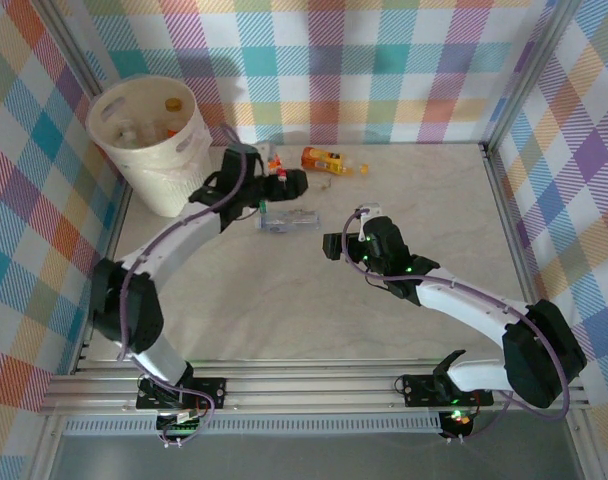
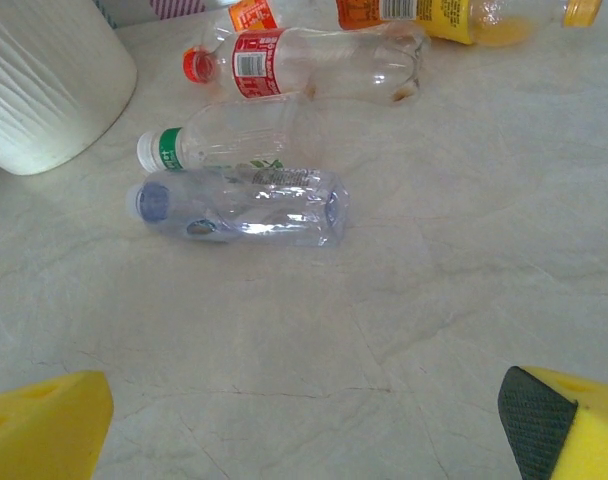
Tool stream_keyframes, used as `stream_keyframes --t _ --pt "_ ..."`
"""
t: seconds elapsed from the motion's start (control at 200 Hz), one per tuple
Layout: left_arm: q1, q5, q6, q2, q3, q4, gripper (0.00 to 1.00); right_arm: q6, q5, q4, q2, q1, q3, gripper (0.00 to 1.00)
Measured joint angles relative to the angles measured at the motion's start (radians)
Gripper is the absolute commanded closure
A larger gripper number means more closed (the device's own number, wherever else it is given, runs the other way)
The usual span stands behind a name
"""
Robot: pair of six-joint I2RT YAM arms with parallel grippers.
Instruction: Put the plastic bottles in the bin
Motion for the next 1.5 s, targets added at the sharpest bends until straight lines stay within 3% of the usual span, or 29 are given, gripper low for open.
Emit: stream_keyframes --t 0.265,0.505,0.725,1.065,1.205,1.5 --pt "-0.007 0.003 0.123 0.232 0.066 -0.099 0.0 -0.002 0.018 -0.02 -0.045 0.0 0.0 0.0" --pt "-0.007 -0.006 0.196 0.342 0.131 -0.114 0.0 -0.004 0.023 -0.026 -0.053 0.0 0.0 0.0" --pt "-0.017 -0.008 0.198 0.341 0.137 -0.132 0.0 -0.004 0.024 -0.033 -0.053 0.0 0.0 0.0" --pt "-0.066 0.048 0.201 0.163 0.056 -0.23 0.0 -0.008 0.027 -0.033 -0.053 0.0 0.0 0.0" --pt "-0.066 0.021 0.289 0.136 0.07 -0.239 0.0 -0.008 0.027 -0.033 -0.053 0.0 0.0 0.0" --pt "-0.125 -0.085 0.647 0.252 0.117 -0.338 0.0 -0.008 0.043 -0.034 -0.058 0.0 0.0 0.0"
